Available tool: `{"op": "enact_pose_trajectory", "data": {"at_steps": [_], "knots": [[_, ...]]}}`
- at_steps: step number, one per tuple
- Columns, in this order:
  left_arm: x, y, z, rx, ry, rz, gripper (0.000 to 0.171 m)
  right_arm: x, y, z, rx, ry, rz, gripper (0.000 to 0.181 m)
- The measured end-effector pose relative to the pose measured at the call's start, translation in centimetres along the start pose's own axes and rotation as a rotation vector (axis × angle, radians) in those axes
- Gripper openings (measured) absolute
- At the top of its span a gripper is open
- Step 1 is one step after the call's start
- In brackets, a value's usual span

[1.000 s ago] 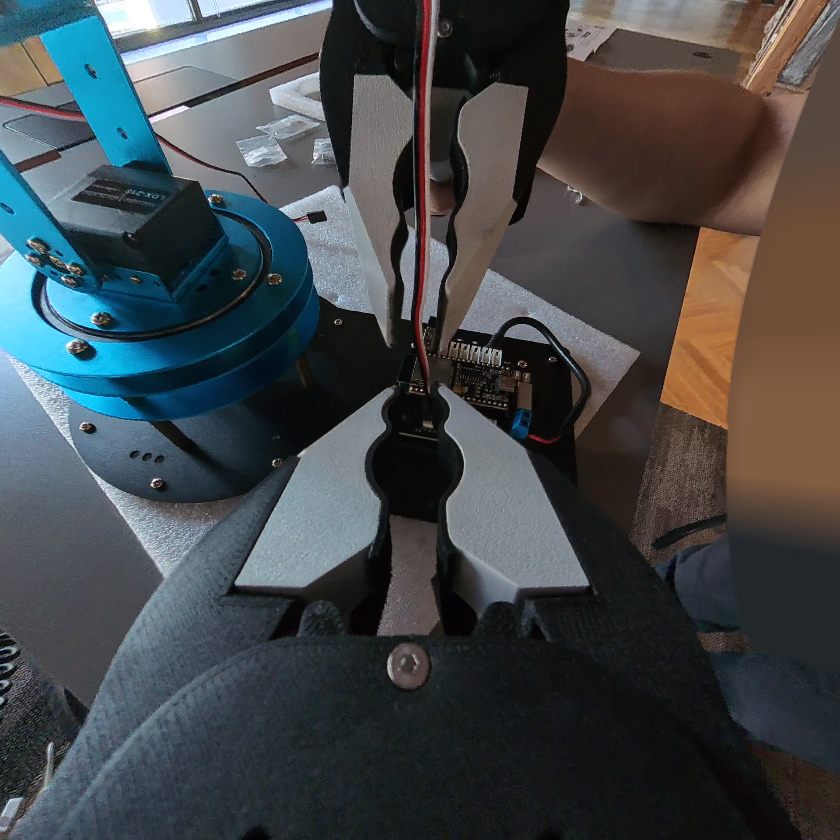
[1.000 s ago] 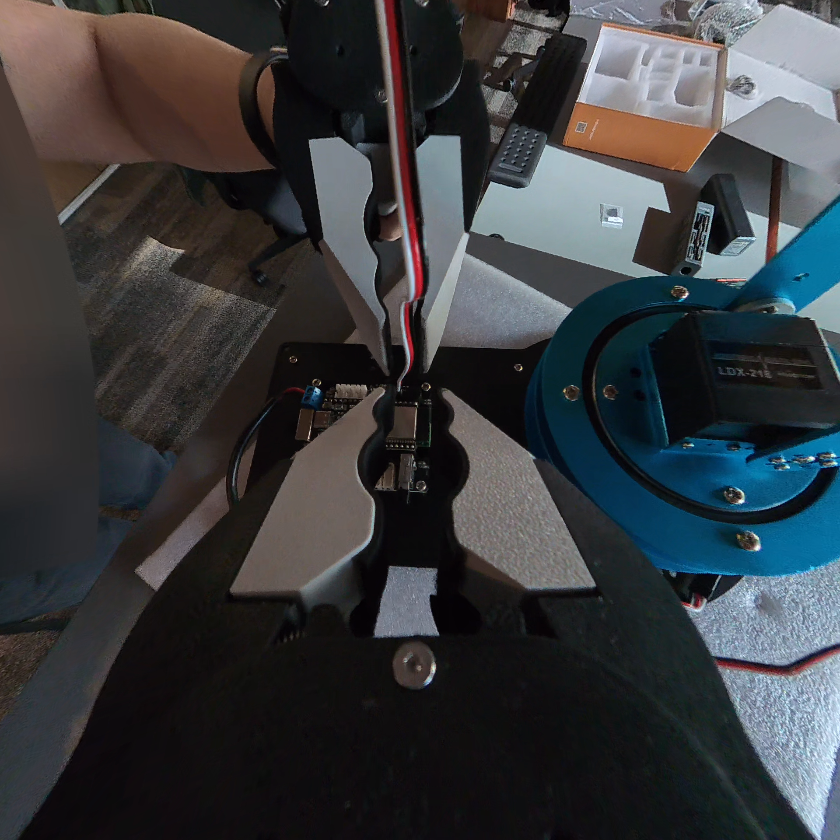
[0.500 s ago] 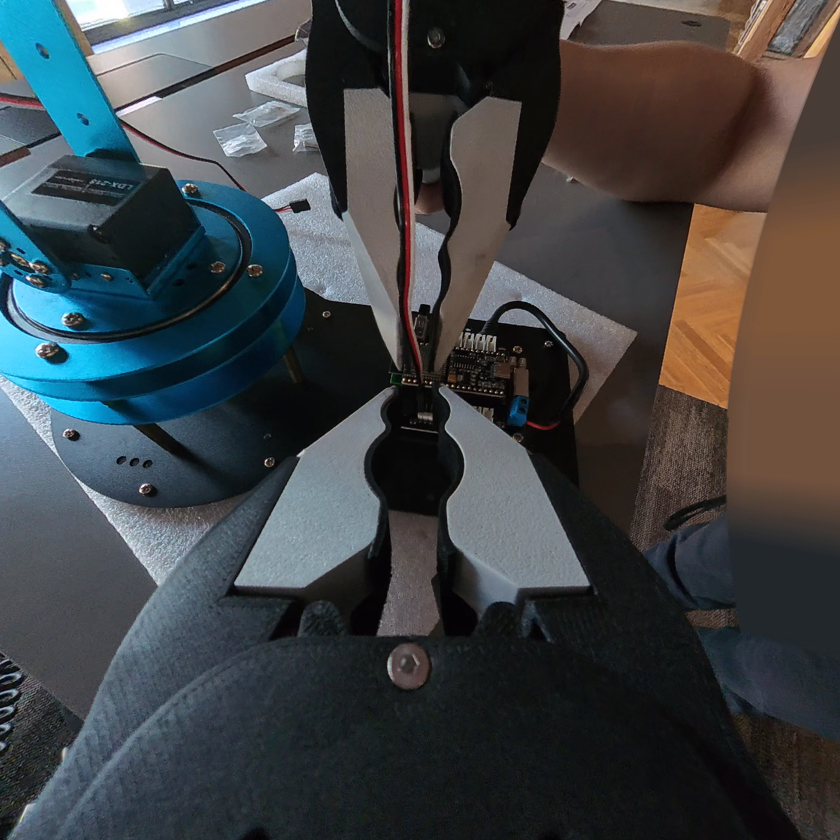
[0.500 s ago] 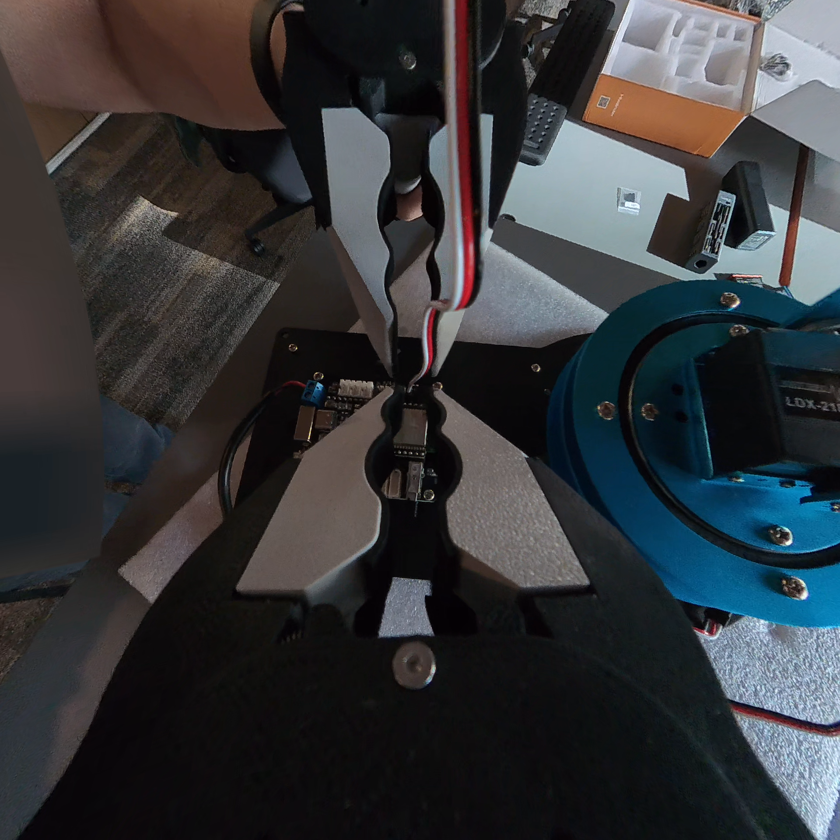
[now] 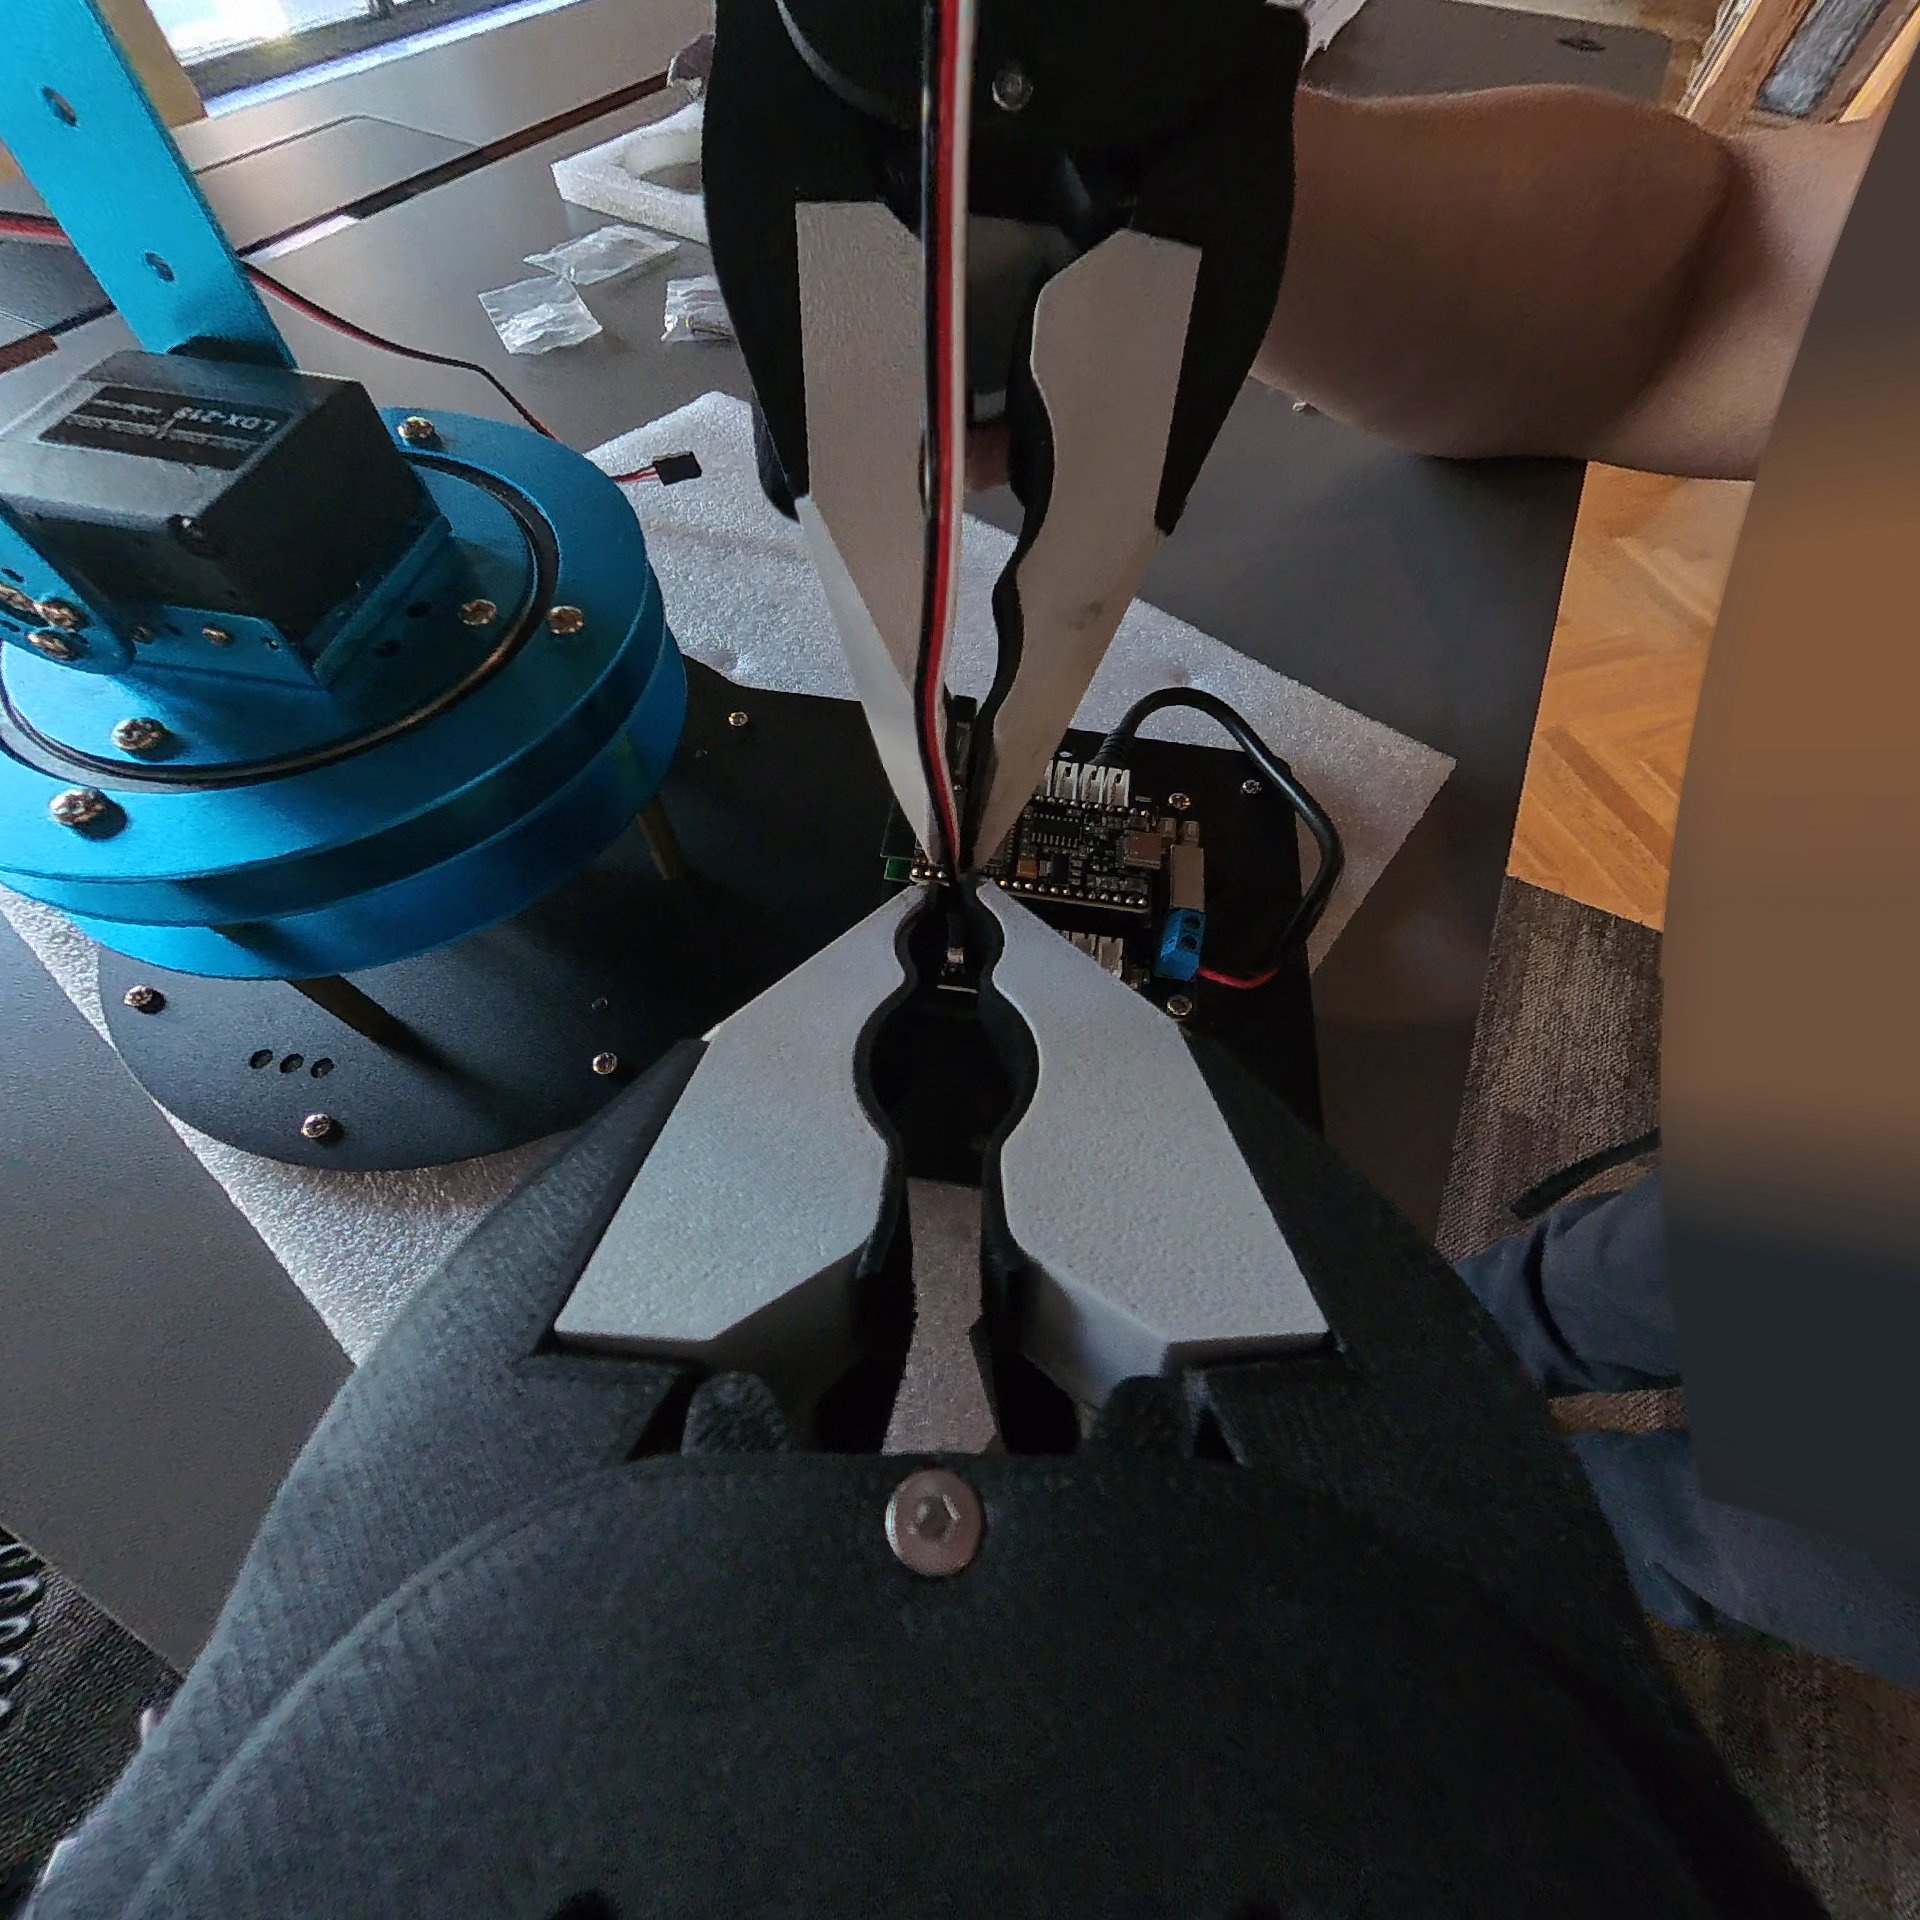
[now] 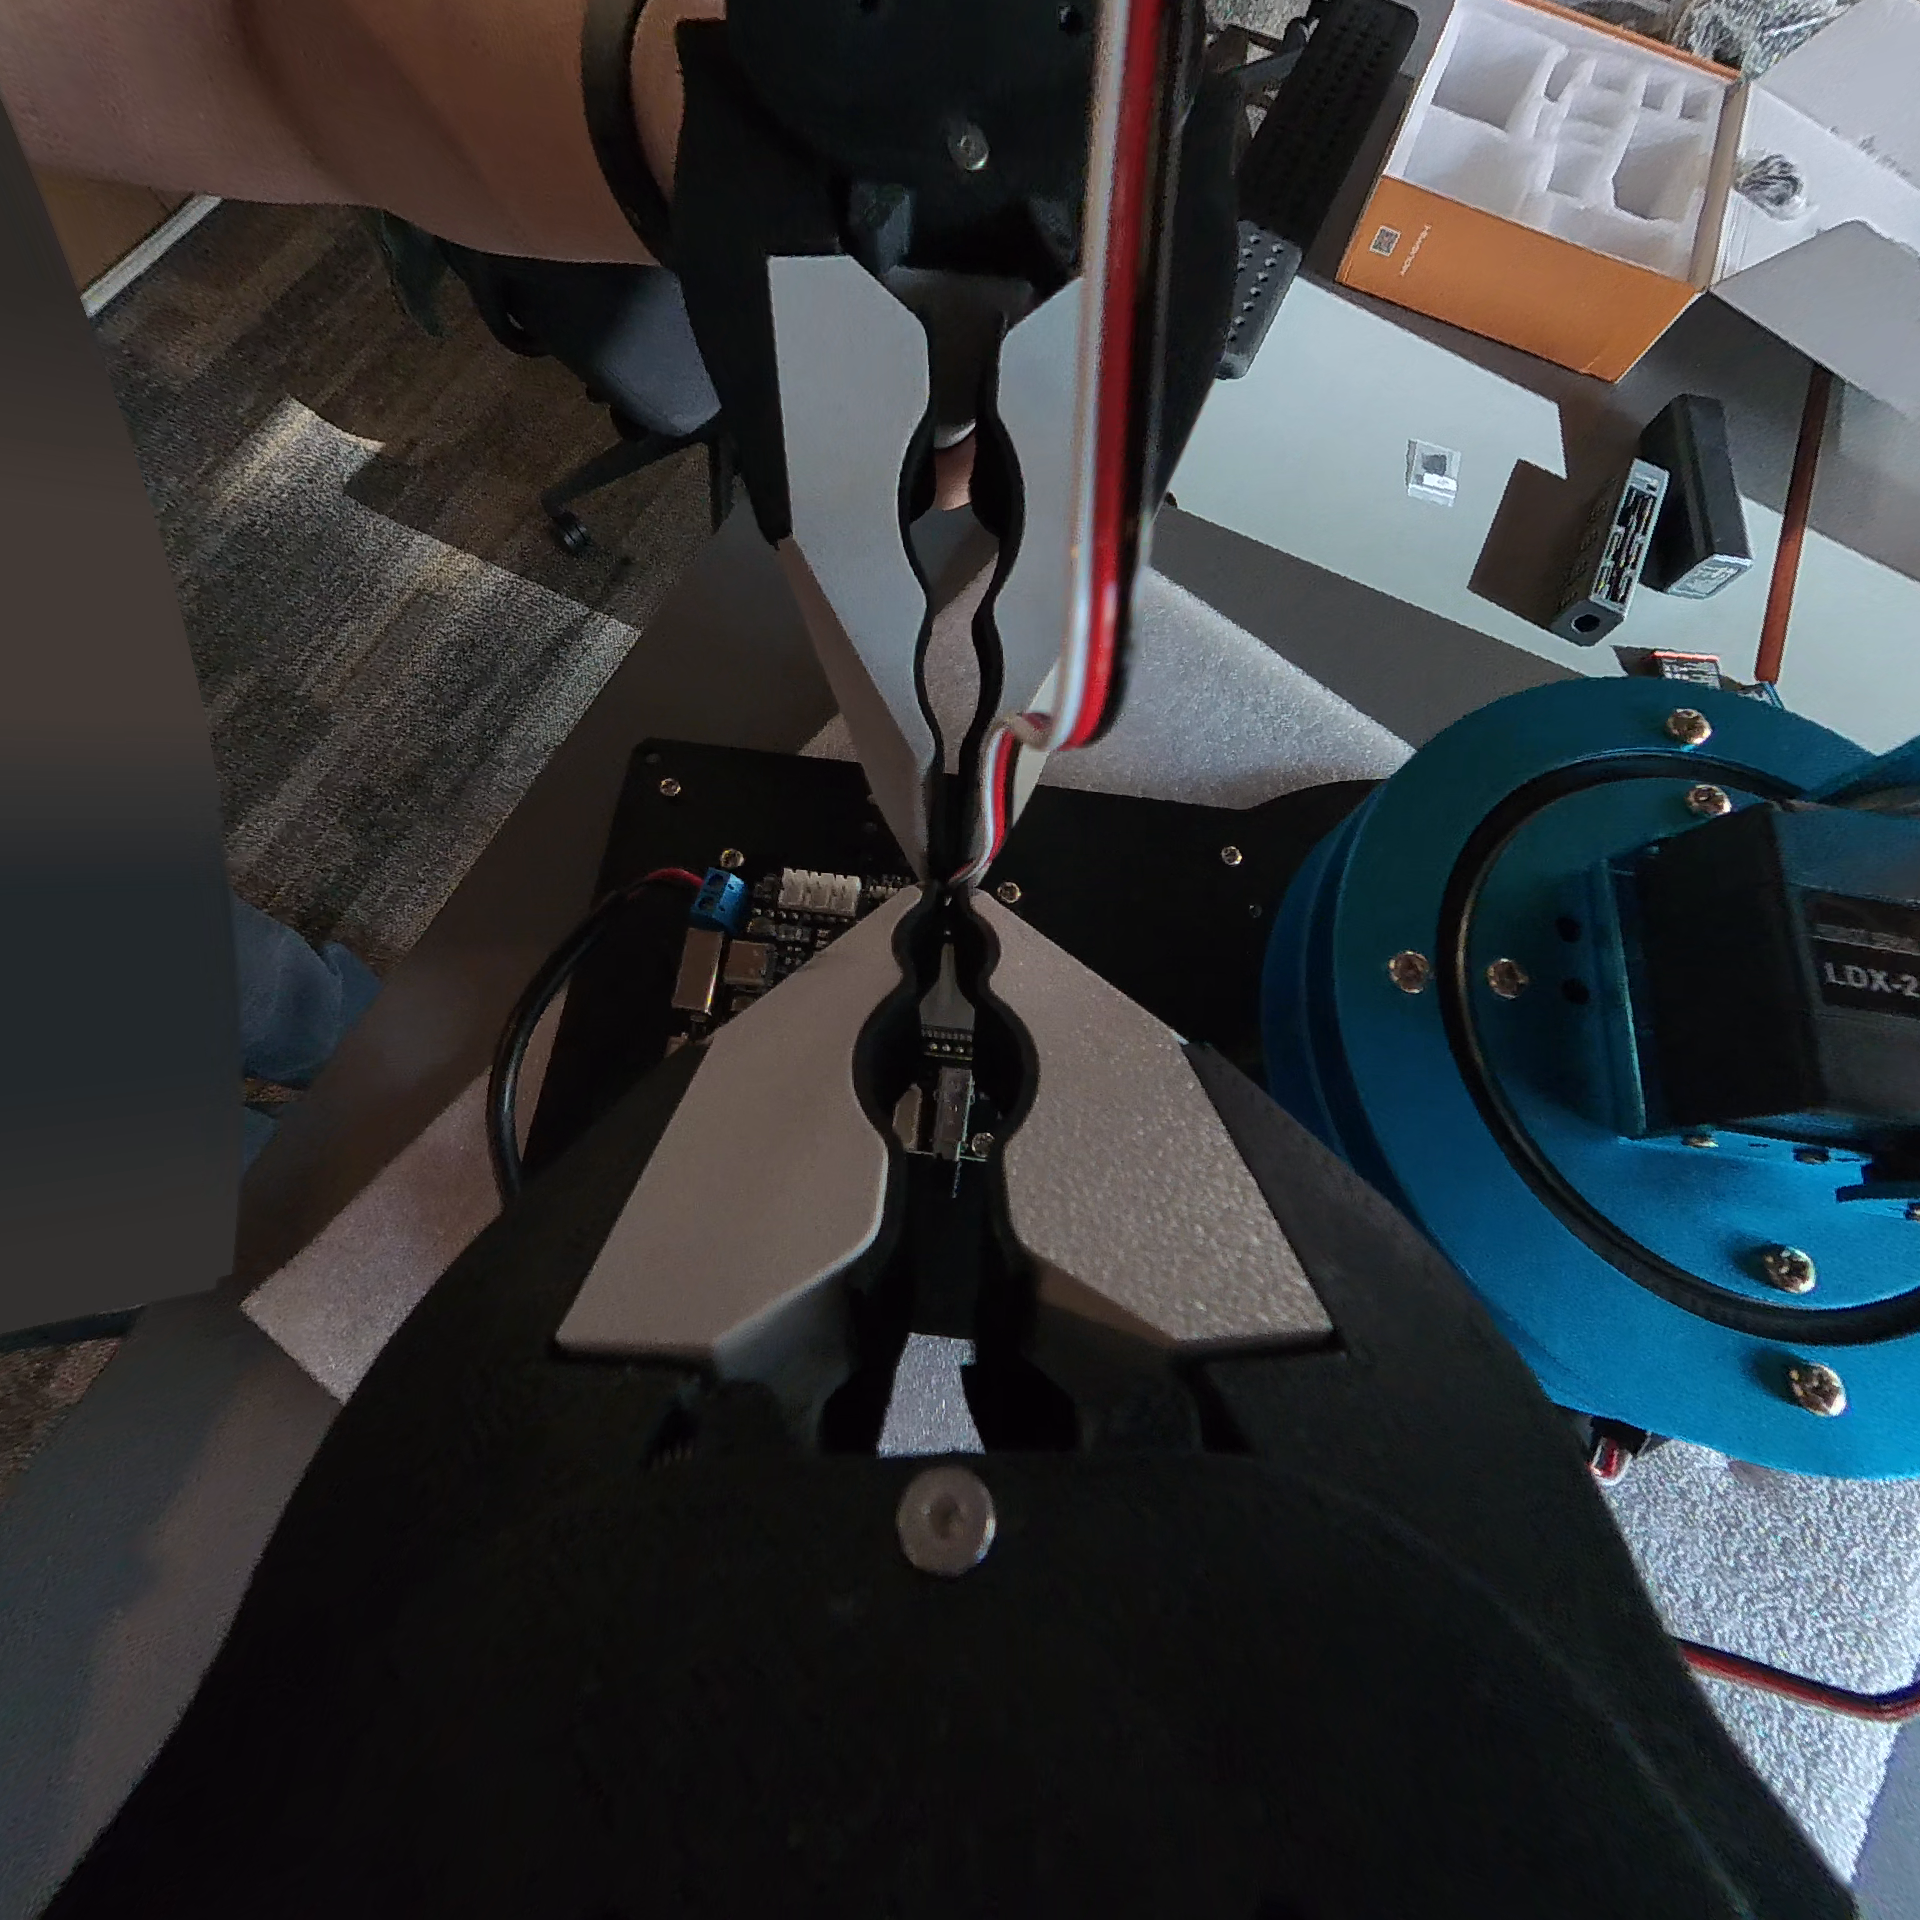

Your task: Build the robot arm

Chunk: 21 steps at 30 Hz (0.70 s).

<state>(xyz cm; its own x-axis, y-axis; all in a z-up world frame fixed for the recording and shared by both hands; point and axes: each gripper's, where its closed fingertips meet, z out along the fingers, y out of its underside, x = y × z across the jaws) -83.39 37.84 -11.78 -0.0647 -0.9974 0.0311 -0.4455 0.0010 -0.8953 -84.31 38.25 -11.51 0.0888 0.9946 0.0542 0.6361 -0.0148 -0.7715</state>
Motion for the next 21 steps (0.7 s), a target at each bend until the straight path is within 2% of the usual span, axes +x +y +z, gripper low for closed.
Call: {"op": "enact_pose_trajectory", "data": {"at_steps": [21], "knots": [[-0.02,0.03,-0.12,0.051,0.027,-0.026,0.001,0.08,-0.38,0.08,0.010,0.013,0.002,0.001]]}}
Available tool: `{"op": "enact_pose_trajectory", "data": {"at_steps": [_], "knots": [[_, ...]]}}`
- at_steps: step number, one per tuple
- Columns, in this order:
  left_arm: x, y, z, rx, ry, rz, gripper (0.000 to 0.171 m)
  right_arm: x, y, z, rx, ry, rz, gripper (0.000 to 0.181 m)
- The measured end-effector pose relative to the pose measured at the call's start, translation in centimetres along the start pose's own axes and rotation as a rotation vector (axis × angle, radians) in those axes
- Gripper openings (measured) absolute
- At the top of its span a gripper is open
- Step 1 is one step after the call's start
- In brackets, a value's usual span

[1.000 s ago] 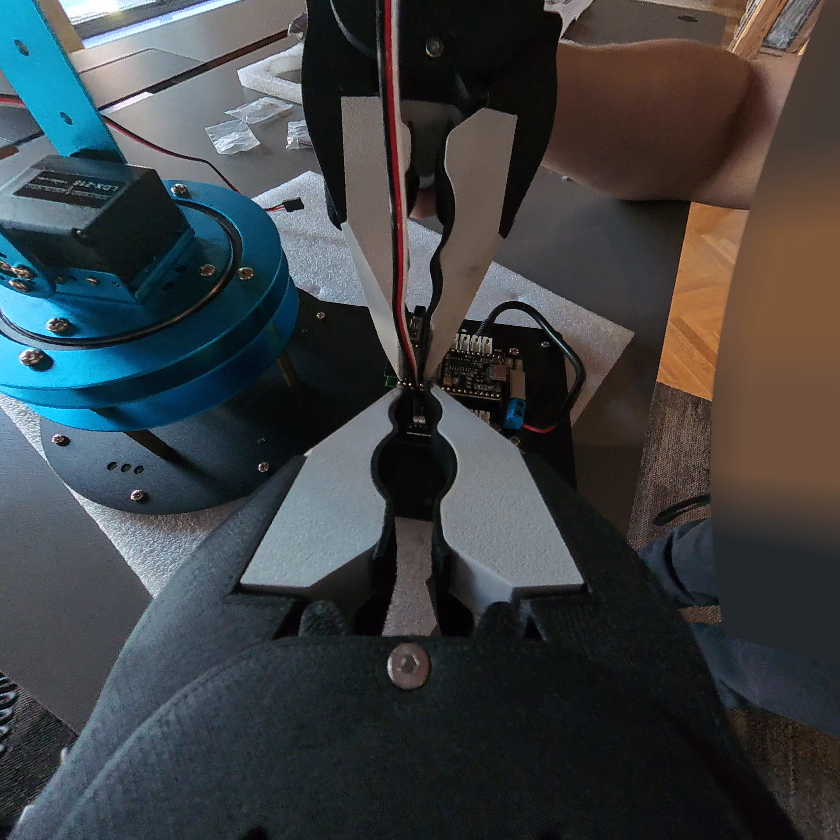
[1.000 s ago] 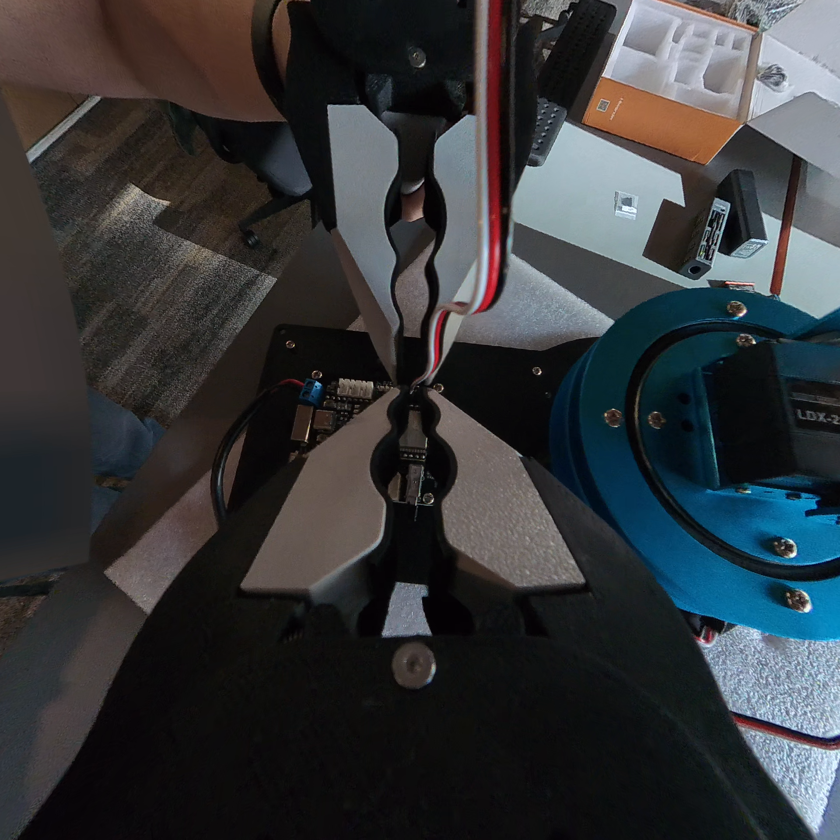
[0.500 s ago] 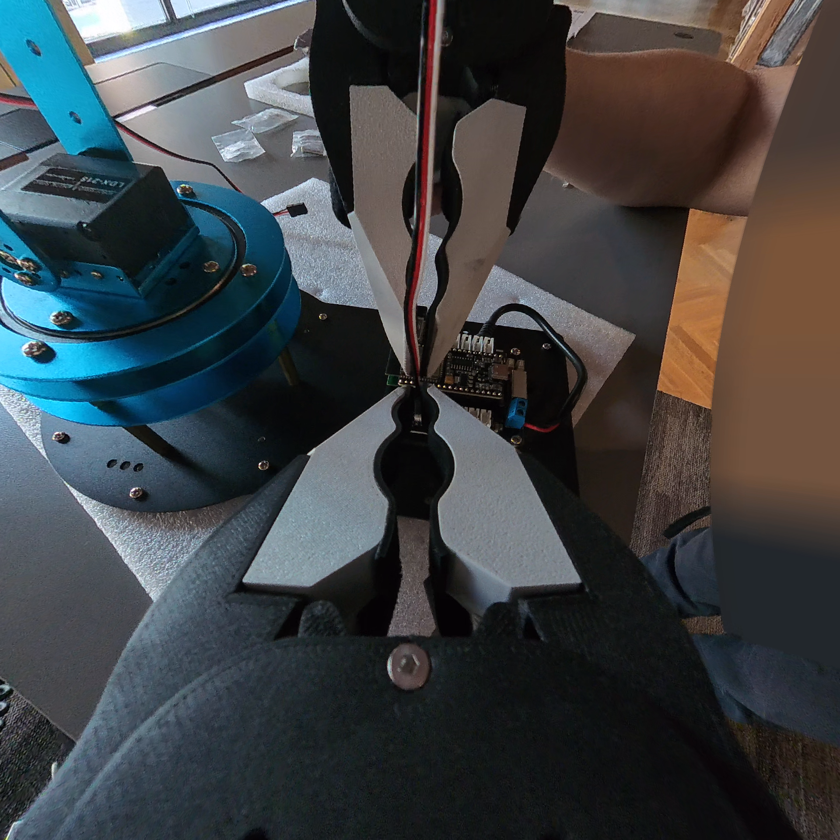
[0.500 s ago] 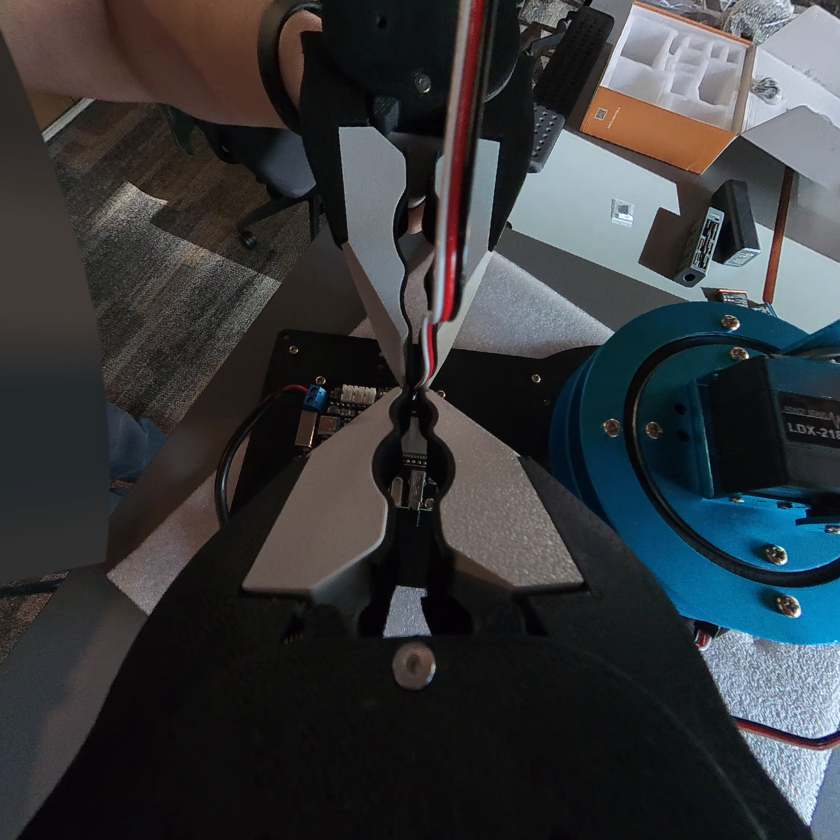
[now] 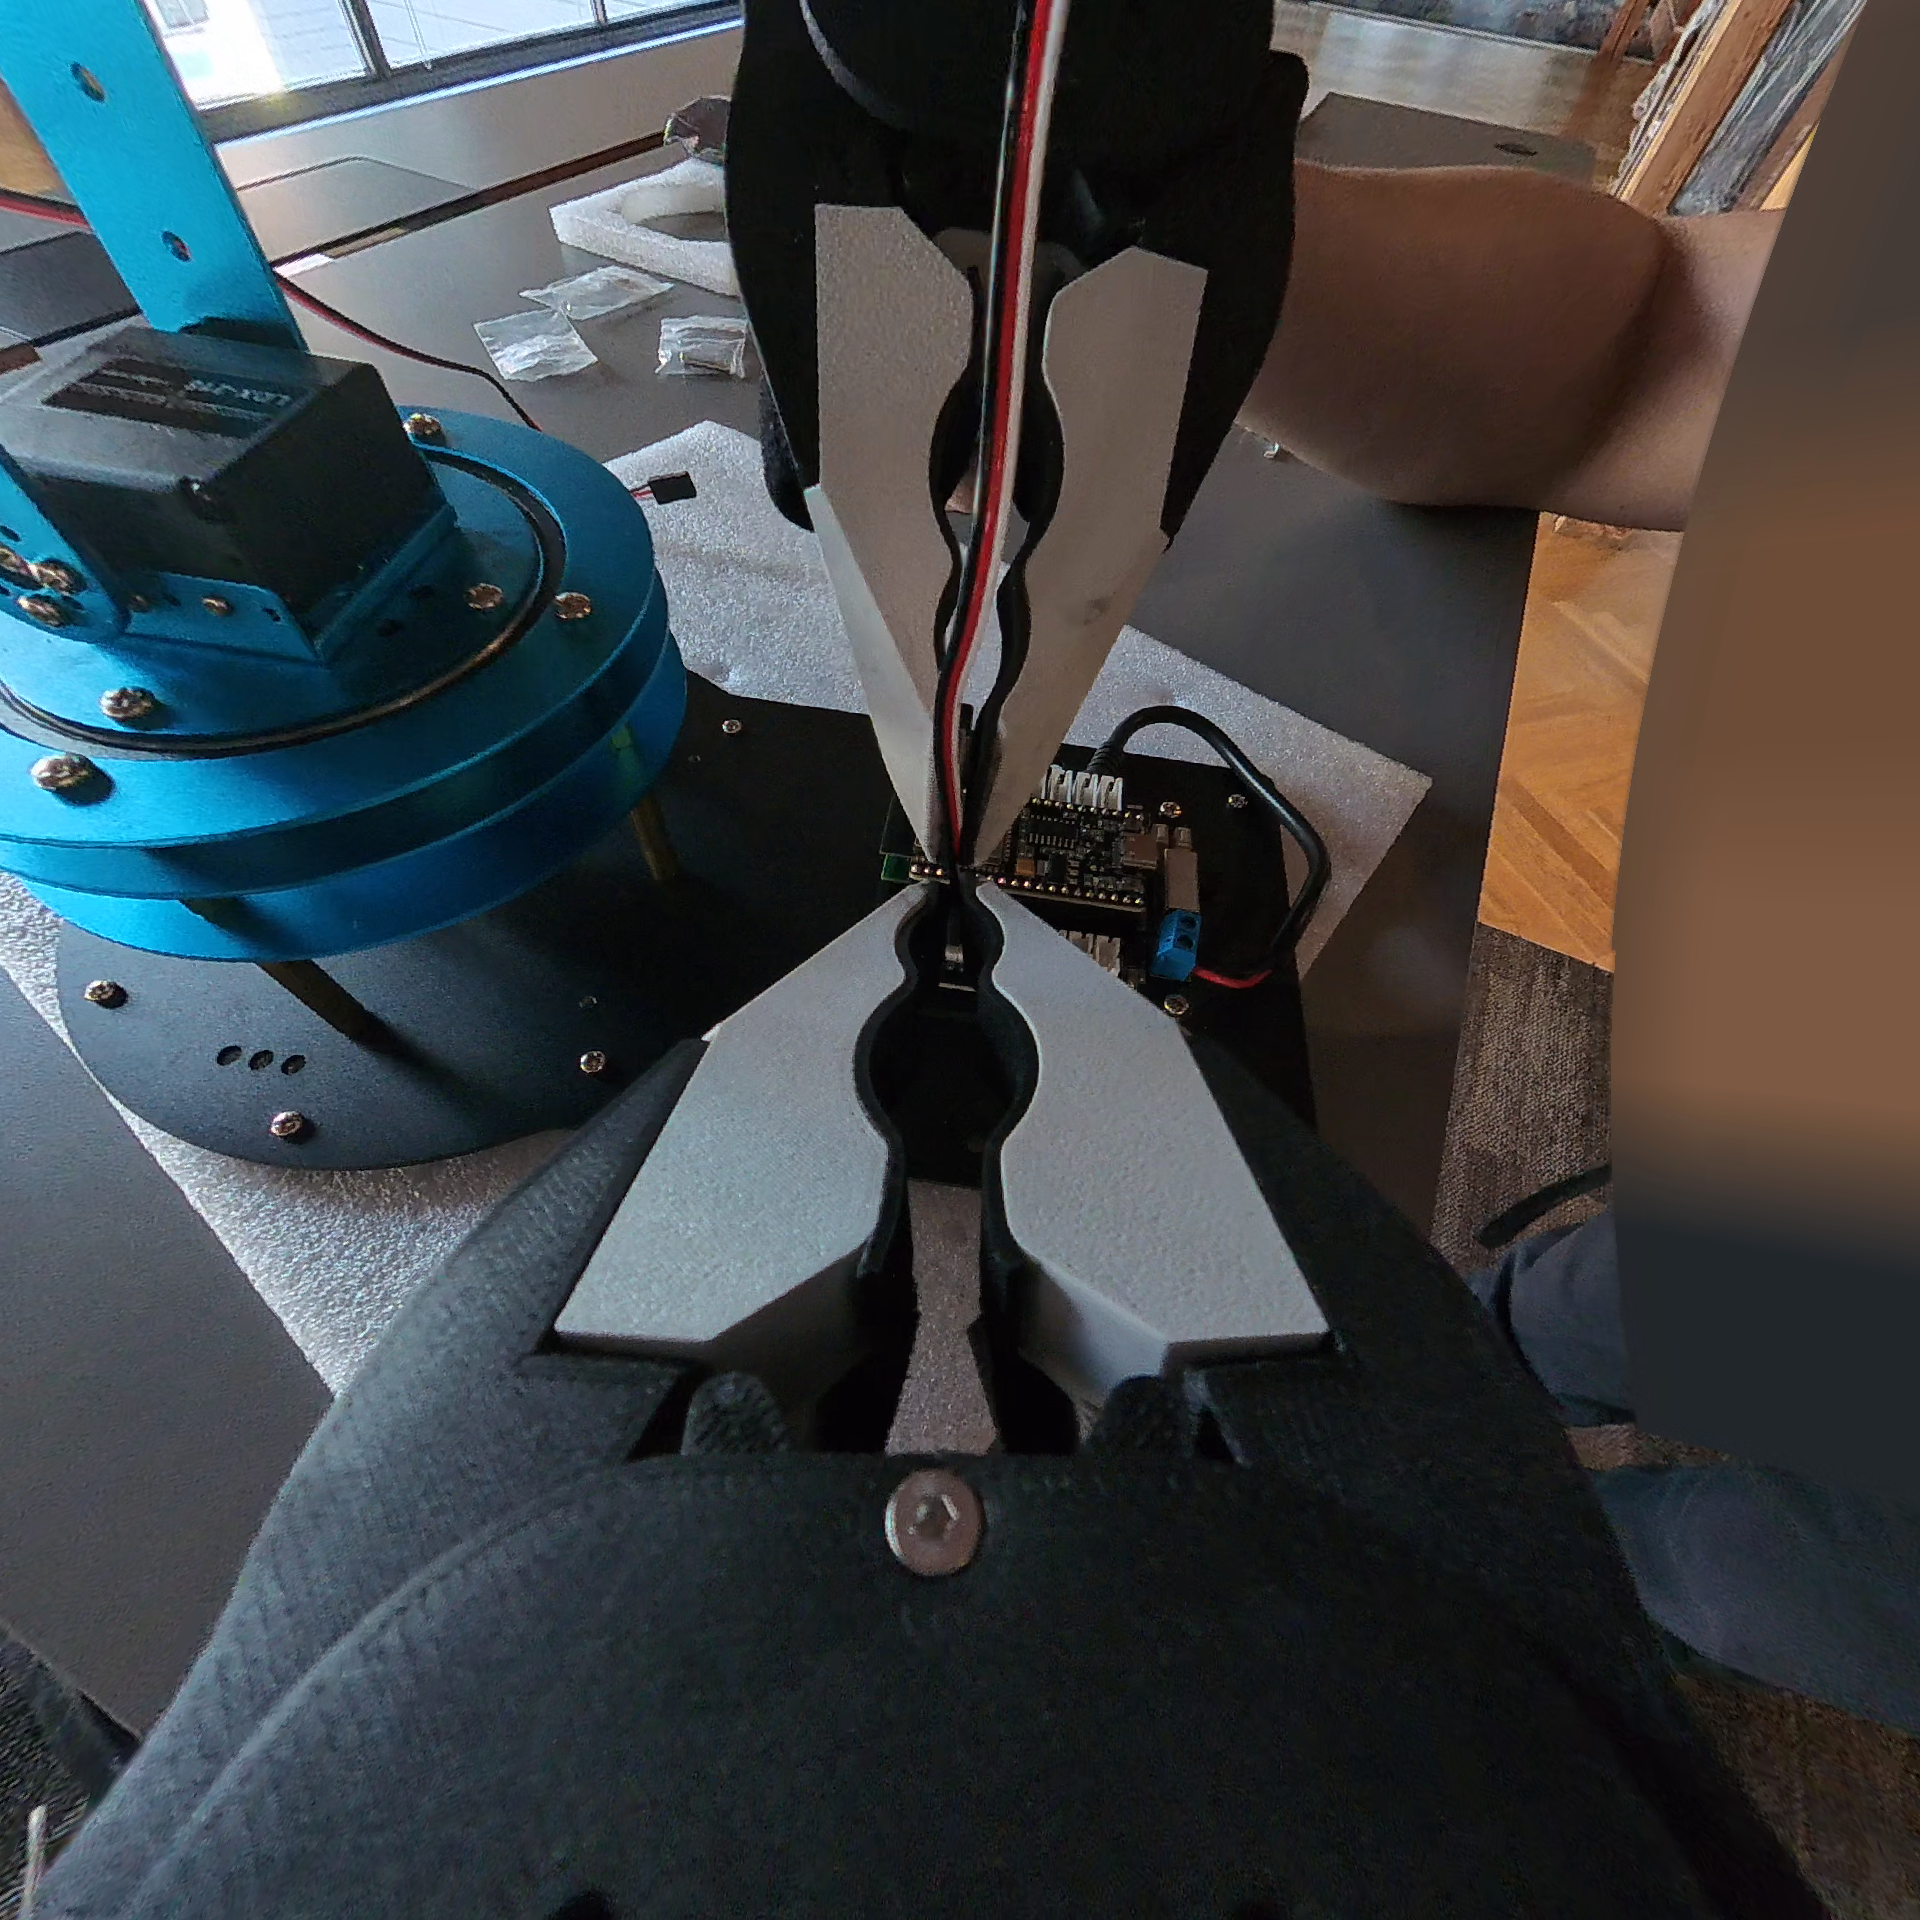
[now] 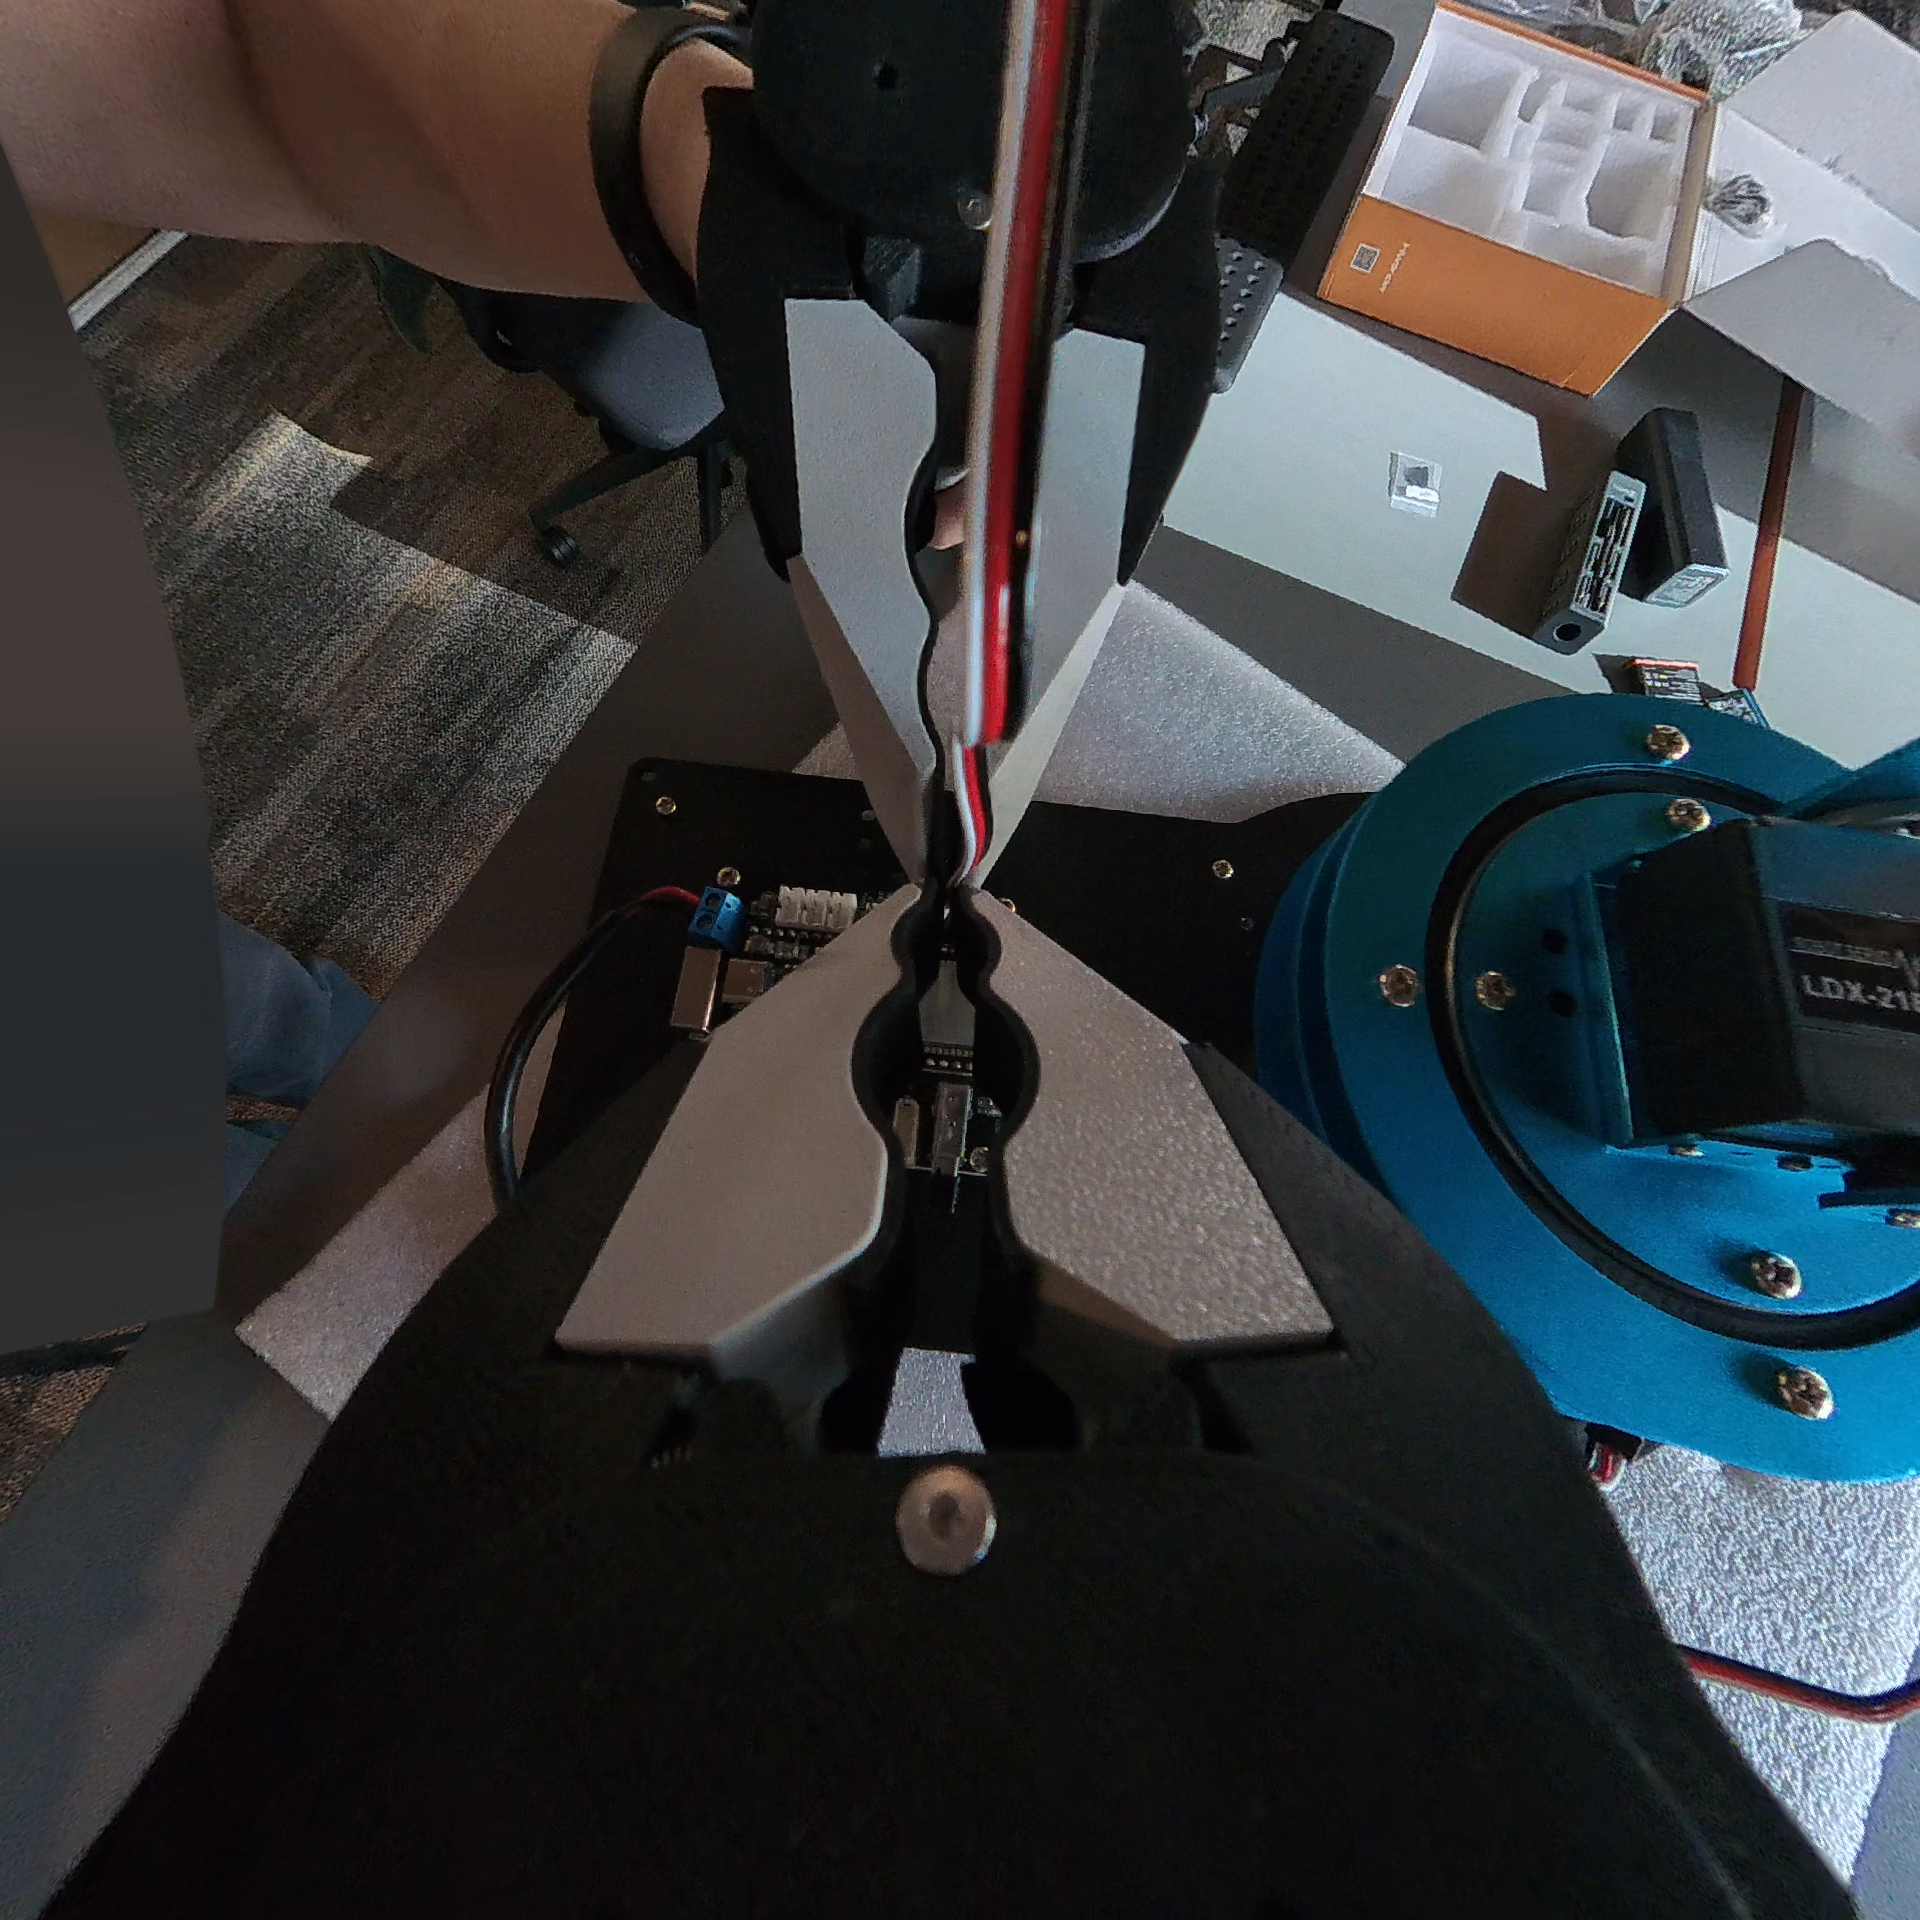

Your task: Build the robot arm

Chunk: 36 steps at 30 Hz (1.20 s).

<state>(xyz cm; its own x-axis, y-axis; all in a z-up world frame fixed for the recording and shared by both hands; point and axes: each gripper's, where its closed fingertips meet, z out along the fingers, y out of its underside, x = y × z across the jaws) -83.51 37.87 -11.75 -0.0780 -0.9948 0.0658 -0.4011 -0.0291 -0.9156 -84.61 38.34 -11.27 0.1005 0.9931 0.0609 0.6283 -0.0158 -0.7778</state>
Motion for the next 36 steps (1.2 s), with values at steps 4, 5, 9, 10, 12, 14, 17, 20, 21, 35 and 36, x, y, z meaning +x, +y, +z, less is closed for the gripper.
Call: {"op": "enact_pose_trajectory", "data": {"at_steps": [4,5,9,10,12,14,17,20,21,35,36], "knots": [[0.00,-0.53,-0.31,0.038,0.014,-0.022,0.003,0.00,0.09,-0.16,-0.009,0.000,-0.010,0.002],[-0.03,-0.67,-0.49,0.046,0.014,-0.017,0.004,0.01,0.07,-0.22,-0.009,0.000,-0.012,0.002],[0.07,-0.59,-0.56,0.032,0.021,-0.009,0.008,0.00,0.27,-0.24,-0.031,0.002,-0.010,0.006],[0.04,-0.49,-0.45,0.021,0.016,-0.004,0.007,-0.03,0.29,-0.20,-0.034,0.004,-0.014,0.006],[-0.09,-0.25,-0.21,-0.001,0.004,0.011,0.006,-0.07,0.28,-0.10,-0.039,0.007,-0.020,0.006],[-0.11,-0.02,-0.06,-0.023,0.001,0.026,0.003,-0.02,0.22,-0.04,-0.039,0.014,-0.026,0.005],[-0.01,0.00,-0.04,-0.030,0.001,0.038,0.000,-0.02,0.49,0.07,-0.055,0.015,-0.025,0.002],[0.00,0.05,-0.03,-0.016,0.002,0.040,0.000,-0.05,0.49,0.08,-0.055,0.015,-0.022,0.001],[0.00,0.07,-0.03,-0.011,0.005,0.035,0.000,-0.05,0.50,0.08,-0.057,0.015,-0.021,0.001],[-0.02,0.19,-0.02,-0.009,0.006,0.045,0.000,-0.03,0.58,0.15,-0.077,0.023,-0.021,0.001],[-0.02,0.20,-0.03,-0.009,0.006,0.045,0.000,-0.03,0.59,0.14,-0.077,0.023,-0.022,0.001]]}}
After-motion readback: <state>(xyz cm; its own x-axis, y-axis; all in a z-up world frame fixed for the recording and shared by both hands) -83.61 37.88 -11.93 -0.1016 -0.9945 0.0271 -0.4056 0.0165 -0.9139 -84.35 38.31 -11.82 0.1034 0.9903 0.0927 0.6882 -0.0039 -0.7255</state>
